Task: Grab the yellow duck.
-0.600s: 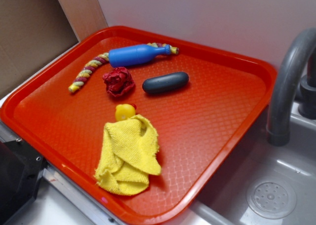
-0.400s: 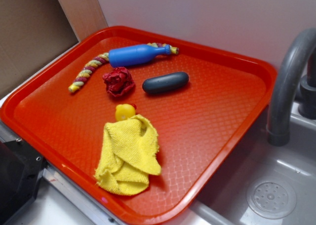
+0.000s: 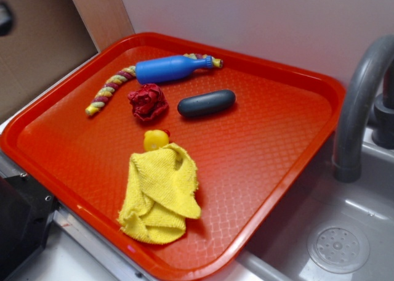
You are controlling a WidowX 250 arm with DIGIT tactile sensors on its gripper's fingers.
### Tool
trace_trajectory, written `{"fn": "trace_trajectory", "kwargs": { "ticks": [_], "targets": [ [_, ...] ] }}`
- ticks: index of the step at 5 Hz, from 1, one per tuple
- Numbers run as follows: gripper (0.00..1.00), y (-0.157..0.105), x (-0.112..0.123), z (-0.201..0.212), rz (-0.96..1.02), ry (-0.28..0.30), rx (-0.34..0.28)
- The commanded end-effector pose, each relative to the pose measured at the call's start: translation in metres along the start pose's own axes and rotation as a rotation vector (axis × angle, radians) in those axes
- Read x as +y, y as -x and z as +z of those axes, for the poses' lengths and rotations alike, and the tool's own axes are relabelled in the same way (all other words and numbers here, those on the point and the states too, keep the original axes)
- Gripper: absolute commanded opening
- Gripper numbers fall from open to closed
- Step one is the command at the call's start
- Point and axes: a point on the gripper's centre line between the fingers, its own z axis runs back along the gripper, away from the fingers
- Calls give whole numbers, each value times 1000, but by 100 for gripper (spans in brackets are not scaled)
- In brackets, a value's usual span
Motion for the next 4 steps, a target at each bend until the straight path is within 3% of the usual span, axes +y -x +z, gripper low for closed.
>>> {"fn": "trace_trajectory", "kwargs": {
  "ticks": [1,2,3,4],
  "targets": [
    [100,-44,-37,-44,345,-25,70],
    [100,-67,-58,-87,455,-38,95],
    [100,-74,-67,-119,493,-79,63],
    [100,-75,-66,-147,471,-110,109]
  ]
}}
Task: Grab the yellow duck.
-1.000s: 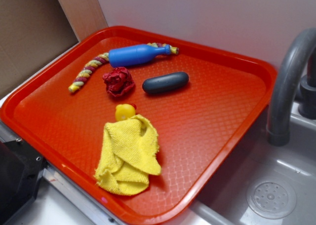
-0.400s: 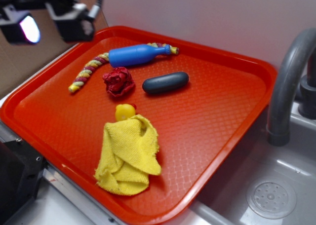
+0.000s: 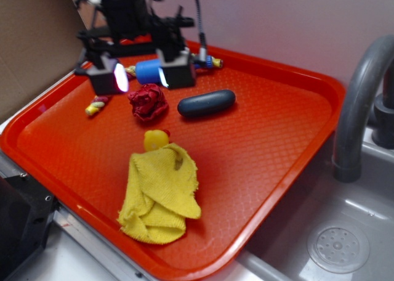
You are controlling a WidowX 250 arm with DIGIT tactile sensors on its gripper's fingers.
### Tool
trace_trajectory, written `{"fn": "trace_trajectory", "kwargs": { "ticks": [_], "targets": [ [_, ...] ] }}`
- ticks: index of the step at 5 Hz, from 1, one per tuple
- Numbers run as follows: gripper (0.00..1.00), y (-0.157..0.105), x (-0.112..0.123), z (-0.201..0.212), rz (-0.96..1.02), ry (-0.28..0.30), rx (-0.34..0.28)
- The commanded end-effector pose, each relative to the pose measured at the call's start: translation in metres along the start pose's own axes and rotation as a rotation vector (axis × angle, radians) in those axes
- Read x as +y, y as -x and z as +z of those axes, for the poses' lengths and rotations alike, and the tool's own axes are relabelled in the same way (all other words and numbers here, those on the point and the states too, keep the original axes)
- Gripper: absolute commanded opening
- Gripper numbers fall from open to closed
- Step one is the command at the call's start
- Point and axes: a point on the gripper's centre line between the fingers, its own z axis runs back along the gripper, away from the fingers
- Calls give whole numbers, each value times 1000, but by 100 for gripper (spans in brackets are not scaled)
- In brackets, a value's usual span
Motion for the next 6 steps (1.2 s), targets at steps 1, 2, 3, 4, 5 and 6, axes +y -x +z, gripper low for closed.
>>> {"fn": "trace_trajectory", "kwargs": {
  "ticks": [1,2,3,4,5,6],
  "targets": [
    [100,-7,8,-36,-42,-61,24],
    [100,-12,14,-42,-28,-83,20],
    [100,-16,17,-55,-23,-125,11],
    [100,-15,15,-66,-33,-124,4],
    [100,-7,10,-72,-93,-102,35],
    [100,4,9,-73,-116,-95,29]
  ]
}}
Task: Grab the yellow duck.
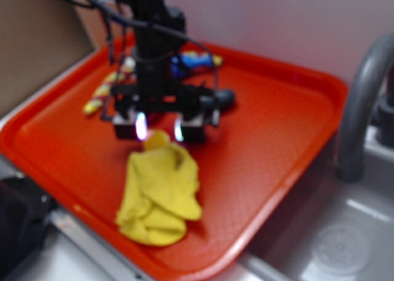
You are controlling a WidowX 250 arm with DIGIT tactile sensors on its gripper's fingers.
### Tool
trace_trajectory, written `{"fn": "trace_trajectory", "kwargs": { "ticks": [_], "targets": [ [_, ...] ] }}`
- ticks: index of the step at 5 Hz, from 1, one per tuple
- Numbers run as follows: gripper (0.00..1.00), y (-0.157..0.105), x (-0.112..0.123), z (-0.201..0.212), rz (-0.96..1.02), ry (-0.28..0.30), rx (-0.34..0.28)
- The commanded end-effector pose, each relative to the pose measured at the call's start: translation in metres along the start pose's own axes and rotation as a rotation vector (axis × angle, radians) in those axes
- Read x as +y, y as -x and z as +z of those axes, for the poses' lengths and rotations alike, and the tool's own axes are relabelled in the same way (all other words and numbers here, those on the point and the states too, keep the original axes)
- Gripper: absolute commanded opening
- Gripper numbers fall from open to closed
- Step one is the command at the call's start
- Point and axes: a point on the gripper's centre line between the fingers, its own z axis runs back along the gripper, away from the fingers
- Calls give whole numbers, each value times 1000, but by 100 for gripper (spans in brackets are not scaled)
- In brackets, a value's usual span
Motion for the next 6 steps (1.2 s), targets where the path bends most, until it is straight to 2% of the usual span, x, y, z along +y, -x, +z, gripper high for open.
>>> {"fn": "trace_trajectory", "kwargs": {
  "ticks": [1,2,4,5,6],
  "targets": [
    [100,20,2,-6,-68,-9,1],
    [0,23,3,-6,-65,-11,-12],
    [0,18,5,-1,-39,-14,-48],
    [0,12,4,25,8,22,-67],
    [0,-2,3,76,62,111,-81]
  ]
}}
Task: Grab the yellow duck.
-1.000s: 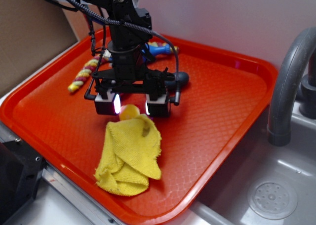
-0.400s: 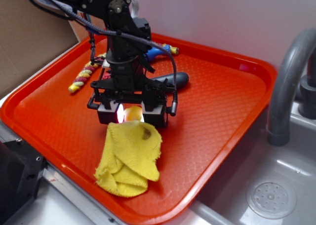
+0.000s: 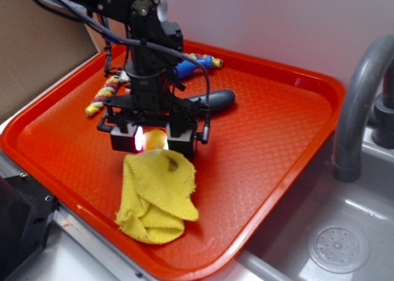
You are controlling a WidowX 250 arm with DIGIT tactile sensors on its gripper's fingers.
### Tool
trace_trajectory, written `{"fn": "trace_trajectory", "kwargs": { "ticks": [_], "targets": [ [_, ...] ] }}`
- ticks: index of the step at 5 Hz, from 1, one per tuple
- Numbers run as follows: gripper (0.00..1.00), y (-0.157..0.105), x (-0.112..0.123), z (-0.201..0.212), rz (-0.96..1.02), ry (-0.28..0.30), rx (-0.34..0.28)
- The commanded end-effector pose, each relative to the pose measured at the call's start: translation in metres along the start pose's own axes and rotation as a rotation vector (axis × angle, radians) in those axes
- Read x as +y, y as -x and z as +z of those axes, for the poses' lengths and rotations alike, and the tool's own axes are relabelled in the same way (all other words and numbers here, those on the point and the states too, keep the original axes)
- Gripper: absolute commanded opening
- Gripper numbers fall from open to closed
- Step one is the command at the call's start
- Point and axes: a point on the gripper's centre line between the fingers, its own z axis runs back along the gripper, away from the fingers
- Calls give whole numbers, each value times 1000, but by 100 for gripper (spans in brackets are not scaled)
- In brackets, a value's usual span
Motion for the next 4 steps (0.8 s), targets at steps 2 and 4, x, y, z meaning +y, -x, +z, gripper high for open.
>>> {"fn": "trace_trajectory", "kwargs": {
  "ticks": [2,4],
  "targets": [
    [0,-21,19,135,104,211,-92],
    [0,-2,45,172,98,290,-69]
  ]
}}
